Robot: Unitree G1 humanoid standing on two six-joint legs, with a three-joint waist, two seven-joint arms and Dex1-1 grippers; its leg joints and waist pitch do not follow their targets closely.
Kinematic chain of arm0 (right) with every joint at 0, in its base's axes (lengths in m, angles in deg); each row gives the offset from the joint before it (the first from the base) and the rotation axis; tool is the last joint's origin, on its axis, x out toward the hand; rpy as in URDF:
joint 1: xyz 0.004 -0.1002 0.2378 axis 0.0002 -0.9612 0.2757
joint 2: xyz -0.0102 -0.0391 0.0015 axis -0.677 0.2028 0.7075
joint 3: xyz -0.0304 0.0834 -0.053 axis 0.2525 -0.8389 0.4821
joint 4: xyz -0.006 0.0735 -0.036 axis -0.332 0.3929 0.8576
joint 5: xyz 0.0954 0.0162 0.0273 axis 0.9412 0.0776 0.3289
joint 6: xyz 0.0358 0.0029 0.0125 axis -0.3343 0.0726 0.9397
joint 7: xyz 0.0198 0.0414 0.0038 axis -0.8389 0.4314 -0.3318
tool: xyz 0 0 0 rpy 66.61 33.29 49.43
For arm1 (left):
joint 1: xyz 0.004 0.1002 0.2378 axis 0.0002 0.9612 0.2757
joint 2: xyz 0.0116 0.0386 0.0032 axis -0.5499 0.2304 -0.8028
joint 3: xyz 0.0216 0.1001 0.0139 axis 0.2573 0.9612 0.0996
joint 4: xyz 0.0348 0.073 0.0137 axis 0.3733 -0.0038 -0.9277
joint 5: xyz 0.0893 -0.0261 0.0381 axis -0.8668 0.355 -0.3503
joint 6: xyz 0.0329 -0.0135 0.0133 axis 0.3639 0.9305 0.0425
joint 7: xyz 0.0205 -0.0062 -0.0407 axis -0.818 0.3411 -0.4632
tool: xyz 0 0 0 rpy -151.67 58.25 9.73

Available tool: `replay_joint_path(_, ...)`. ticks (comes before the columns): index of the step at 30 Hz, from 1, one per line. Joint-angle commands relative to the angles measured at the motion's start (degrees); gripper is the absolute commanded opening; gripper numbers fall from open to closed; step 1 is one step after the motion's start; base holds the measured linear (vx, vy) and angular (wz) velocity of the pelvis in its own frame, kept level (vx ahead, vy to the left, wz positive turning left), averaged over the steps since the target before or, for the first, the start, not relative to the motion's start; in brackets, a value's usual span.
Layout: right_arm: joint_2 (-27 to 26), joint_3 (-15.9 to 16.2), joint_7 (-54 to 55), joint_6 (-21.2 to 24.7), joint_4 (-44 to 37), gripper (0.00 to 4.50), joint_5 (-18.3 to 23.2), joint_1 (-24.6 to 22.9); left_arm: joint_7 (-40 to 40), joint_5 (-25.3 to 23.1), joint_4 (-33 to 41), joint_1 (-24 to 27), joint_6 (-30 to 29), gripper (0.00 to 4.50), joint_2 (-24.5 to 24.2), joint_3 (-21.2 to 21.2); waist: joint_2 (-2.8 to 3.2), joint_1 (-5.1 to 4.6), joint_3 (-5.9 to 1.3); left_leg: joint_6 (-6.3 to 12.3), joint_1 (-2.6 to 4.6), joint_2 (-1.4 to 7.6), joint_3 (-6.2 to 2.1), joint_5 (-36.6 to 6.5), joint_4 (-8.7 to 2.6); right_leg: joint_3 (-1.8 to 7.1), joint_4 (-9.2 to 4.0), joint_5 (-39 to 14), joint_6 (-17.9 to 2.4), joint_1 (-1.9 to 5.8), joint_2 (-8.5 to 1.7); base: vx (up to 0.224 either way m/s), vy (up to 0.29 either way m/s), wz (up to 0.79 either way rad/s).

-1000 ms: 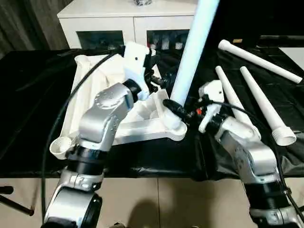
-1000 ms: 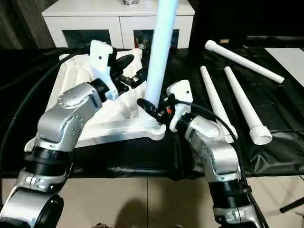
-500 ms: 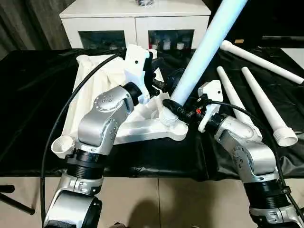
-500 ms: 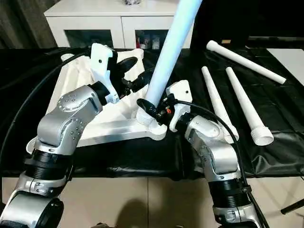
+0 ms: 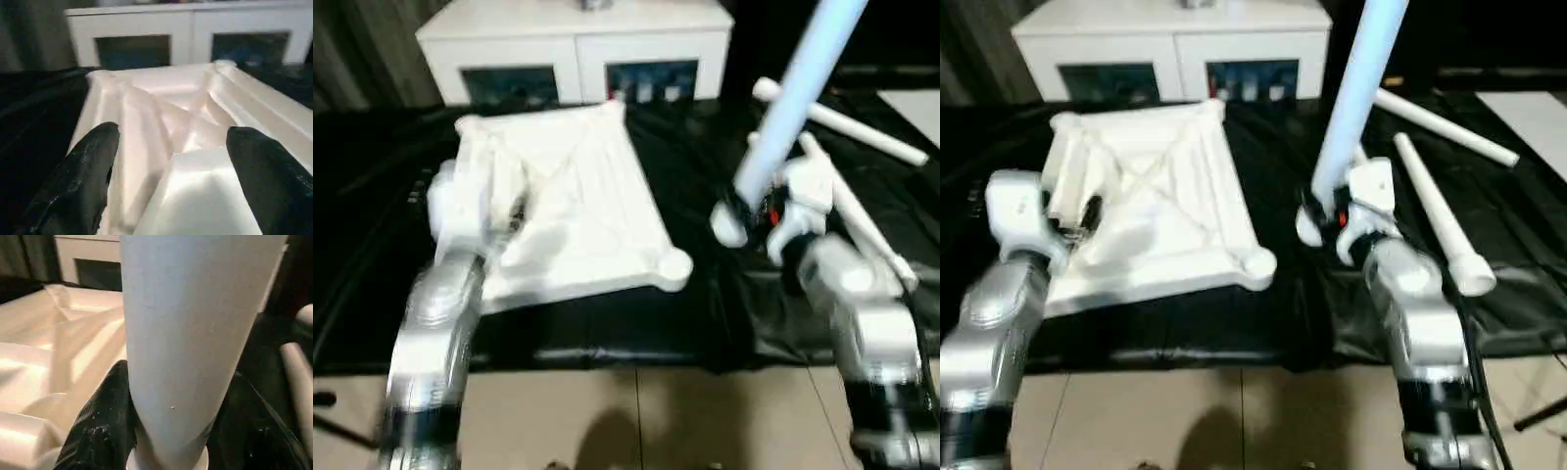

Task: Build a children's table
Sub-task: Insert table leg to table base

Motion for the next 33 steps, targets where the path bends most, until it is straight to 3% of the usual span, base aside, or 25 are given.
replay_joint_path(1, -0.37, -0.03, 0.25, 0.16, -2.49, 1.84, 1.61, 0.13, 0.79, 1.12, 2.67, 0.29, 0.31, 3.97, 0.48, 0.92, -0.52, 0.02, -4.20, 2.78, 1.05, 0.79, 0.17, -11.34, -4.19, 1.76, -4.29, -10.52, -11.34, 2.61, -1.51, 0.000, 0.000, 0.00)
replay_joint_path(7, -2.39, 2.66, -1.43, 0.10, 0.85, 1.84, 1.60, 0.36, 1.79, -1.44, 0.76, 2.85, 3.55, 3.97, 3.61, 4.89, -0.91, 0.58, -3.88, 0.78, 1.37, 0.69, 0.04, -16.47, -4.80, 1.89, -4.97, -18.38, -7.08, 2.48, -1.64, 0.000, 0.000, 0.00)
replay_joint_path(8, -2.55, 2.74, -1.52, -0.02, 1.34, 1.84, 1.52, 0.53, 1.83, -1.59, 0.58, 2.79, 3.43, 3.97, 3.83, 5.14, -0.74, 0.51, -3.81, -2.74, 4.93, 0.81, 1.42, -23.28, -3.77, 2.52, -6.29, -24.27, -5.85, 0.28, -0.02, 0.000, 0.000, 0.00)
replay_joint_path(10, -2.61, 3.07, -1.64, -0.73, 2.48, 1.84, 1.10, 0.69, 1.81, -2.10, 0.22, 2.72, 3.06, 3.97, 4.21, 5.88, -1.42, -0.70, -2.10, -2.83, 9.23, 0.04, 1.75, -36.53, -3.45, 0.80, -8.47, -36.33, -3.58, -1.35, 2.85, -0.022, -0.011, -0.34)
replay_joint_path(11, -2.47, 3.29, -1.38, -0.53, 2.65, 1.84, 0.92, 0.67, 2.03, -2.31, 0.25, 2.78, 2.80, 3.97, 4.12, 6.14, -0.67, -1.07, -1.74, -2.34, 10.37, 0.05, 1.34, -38.87, -3.61, -0.08, -8.65, -37.72, -3.13, -1.46, 3.20, -0.021, -0.018, -0.45)
replay_joint_path(12, -2.32, 3.48, -1.04, -0.51, 2.70, 1.84, 0.61, 0.62, 1.96, -2.15, 0.22, 2.76, 2.85, 3.97, 4.12, 6.28, -1.08, -1.81, -0.91, -0.15, 8.27, 0.19, -0.59, -42.89, -5.27, -3.24, -8.30, -38.03, -0.77, 1.70, 2.38, 0.019, 0.011, -0.62)
replay_joint_path(13, -2.22, 3.60, -0.92, -0.53, 2.64, 1.84, 0.48, 0.55, 1.76, -1.73, 0.22, 2.73, 2.83, 3.97, 4.17, 6.31, -0.01, -2.26, -0.93, 0.27, 7.27, 0.71, -1.08, -44.72, -6.62, -3.53, -7.94, -38.13, 0.38, 3.65, 2.23, 0.018, 0.036, -0.59)
replay_joint_path(14, -1.78, 4.05, -1.33, -0.32, 2.24, 1.84, 0.28, 0.29, 1.49, -1.93, 0.11, 2.72, 2.96, 3.97, 3.88, 6.71, 1.20, -3.13, -0.95, 1.46, 4.70, 2.93, -2.56, -49.91, -10.01, -2.78, -1.49, -30.71, 0.23, 8.12, 0.20, 0.018, 0.036, -0.59)
replay_joint_path(15, -1.63, 4.15, -1.62, -0.27, 2.01, 1.84, 0.26, 0.10, 1.44, -2.18, 0.12, 2.78, 3.05, 3.97, 3.81, 6.88, 1.15, -3.03, -1.27, 1.82, 5.23, 3.44, -2.72, -50.79, -10.56, -1.96, 0.54, -26.37, -0.52, 8.48, -0.36, 0.017, -0.003, -0.34)
replay_joint_path(16, -1.61, 4.02, -2.00, -0.09, 1.83, 1.84, 0.63, -0.07, 1.55, -2.50, 0.23, 2.85, 2.91, 3.97, 3.74, 7.00, -0.28, -4.22, -0.88, 2.14, 6.51, 2.24, -2.49, -49.30, -9.03, -1.08, -2.40, -28.33, -1.63, 6.85, -1.12, 0.075, -0.044, -0.20)
replay_joint_path(17, -1.61, 3.89, -2.25, -0.08, 1.78, 1.84, 0.88, -0.15, 1.69, -2.92, 0.44, 2.95, 2.96, 3.97, 3.62, 7.11, -0.76, -4.42, -0.94, 1.76, 7.40, -0.05, -1.30, -45.97, -6.48, -1.23, -6.07, -37.50, -1.76, 5.73, -1.17, 0.075, -0.044, -0.20)
replay_joint_path(18, -1.61, 3.71, -2.55, -0.29, 1.94, 1.84, 1.10, -0.18, 1.76, -3.16, 0.78, 3.14, 3.05, 3.97, 3.63, 7.13, -2.52, -4.39, -1.50, 2.44, 6.22, -2.93, -0.10, -32.79, -2.04, -0.35, -9.28, -52.92, 0.86, 6.54, -2.96, 0.111, -0.040, -0.16)
replay_joint_path(20, -1.58, 3.67, -2.64, -0.67, 2.53, 1.84, 1.08, 0.00, 1.78, -3.10, 1.10, 3.36, 3.08, 3.97, 3.71, 6.98, -3.32, -3.02, -2.65, 5.64, 1.46, -3.87, -0.78, -15.40, 0.46, 3.74, -9.29, -56.40, -0.78, 10.90, -5.50, 0.125, -0.034, -0.13)
replay_joint_path(21, -1.50, 4.08, -2.50, -1.63, 3.69, 1.84, 0.38, 0.54, 1.83, -3.07, 1.35, 3.50, 3.09, 3.97, 3.53, 6.62, -2.82, -2.54, -3.05, 7.26, 1.87, -3.33, -1.34, -11.39, -0.03, 4.32, -9.01, -50.92, -5.56, 10.60, -5.13, 0.120, -0.040, 0.04)
replay_joint_path(22, -1.43, 4.29, -2.41, -1.94, 3.97, 1.84, 0.12, 0.70, 1.86, -3.05, 1.37, 3.50, 3.10, 3.97, 3.42, 6.55, -1.56, -2.82, -2.97, 8.11, 1.97, -2.50, -1.66, -9.37, -2.14, 2.42, -8.14, -42.69, -9.89, 10.28, -3.20, 0.132, -0.023, 0.03)
replay_joint_path(23, -1.38, 4.41, -2.36, -2.11, 4.07, 1.84, -0.03, 0.77, 1.86, -3.01, 1.37, 3.49, 3.12, 3.97, 3.36, 6.52, -0.91, -3.08, -2.93, 8.06, 1.92, -2.19, -1.87, -9.01, -3.03, 1.37, -7.61, -38.33, -10.86, 10.39, -2.09, 0.132, -0.023, 0.03)
replay_joint_path(24, -1.11, 5.12, -2.78, -1.86, 3.80, 1.84, -0.34, 0.86, 1.79, -2.81, 1.73, 3.60, 3.09, 3.97, 3.25, 6.39, -0.01, -1.68, -3.33, 14.19, -1.70, -3.47, -3.36, -7.51, -2.25, -1.48, -8.04, -33.20, -8.96, 13.58, -4.18, 0.163, 0.023, 0.21)
replay_joint_path(26, -0.83, 5.80, -3.26, -1.45, 3.38, 1.84, -0.56, 0.86, 1.83, -2.67, 2.21, 3.74, 2.92, 3.97, 3.09, 6.37, 0.56, -2.80, -4.19, 20.14, 0.97, -3.61, -4.72, -3.74, -2.20, -4.40, -8.26, -25.66, -9.85, 12.92, -2.51, 0.181, 0.054, 0.64)
replay_joint_path(27, -0.94, 5.86, -3.63, -1.10, 3.01, 1.84, -0.08, 0.72, 1.93, -2.73, 2.48, 3.86, 2.81, 3.97, 2.96, 6.40, 1.13, -3.62, -4.68, 25.42, 4.33, -3.62, -6.87, 1.69, -2.92, -5.89, -6.65, -17.92, -9.66, 11.88, 0.64, 0.255, 0.044, 0.85)
replay_joint_path(28, -1.14, 5.78, -4.22, -0.66, 2.62, 1.84, 0.76, 0.54, 1.97, -2.71, 2.68, 4.01, 2.81, 3.97, 2.88, 6.40, 2.09, -6.09, -5.20, 35.90, 12.59, -1.19, -13.73, 6.61, -3.21, -6.33, -0.09, -17.12, -6.48, 4.82, 3.87, 0.309, -0.010, 0.71)
replay_joint_path(29, -1.02, 6.06, -5.00, -0.81, 2.22, 1.84, 1.04, 0.32, 1.99, -2.78, 2.77, 4.11, 2.77, 3.97, 2.86, 6.42, 2.11, -7.08, -5.66, 41.21, 17.06, 3.19, -18.38, 16.80, -2.30, -3.14, 5.27, -20.05, -0.70, -1.34, 2.60, 0.309, -0.010, 0.71)
replay_joint_path(30, -1.34, 5.89, -5.65, -0.40, 1.77, 1.84, 2.04, 0.01, 2.02, -2.85, 2.85, 4.21, 2.79, 3.97, 2.85, 6.43, 1.08, -6.41, -5.58, 41.37, 16.72, 4.21, -19.38, 21.49, -2.14, -1.54, 6.84, -18.24, 0.70, -2.98, 1.30, 0.264, -0.071, 0.41)
replay_joint_path(31, -1.40, 6.02, -6.21, -0.13, 1.11, 1.84, 2.59, -0.34, 1.96, -2.09, 3.13, 4.54, 3.22, 3.97, 3.37, 6.06, 0.53, -6.11, -5.14, 35.71, 15.88, 4.47, -17.16, 24.55, -2.02, 1.31, 8.16, -12.02, 2.35, -5.52, -0.72, 0.102, -0.096, 0.23)
replay_joint_path(32, -1.25, 6.43, -7.13, -0.06, 0.53, 1.84, 2.94, -0.71, 1.54, -1.76, 3.43, 4.82, 3.45, 3.97, 3.32, 6.06, -1.70, -5.60, -5.36, 28.45, 14.28, 1.72, -14.48, 30.13, -1.85, 3.16, 6.53, 0.64, 0.78, -6.39, -1.70, 0.102, -0.096, 0.23)
replay_joint_path(33, -0.99, 6.86, -7.90, -0.27, 0.03, 1.84, 3.07, -1.08, 1.18, -1.56, 3.65, 5.02, 3.16, 3.97, 3.13, 6.16, -2.72, -4.98, -5.45, 24.51, 13.55, -2.43, -11.92, 30.43, -0.01, 4.02, 2.92, 9.60, -2.11, -5.88, -1.99, -0.108, -0.096, 0.13)
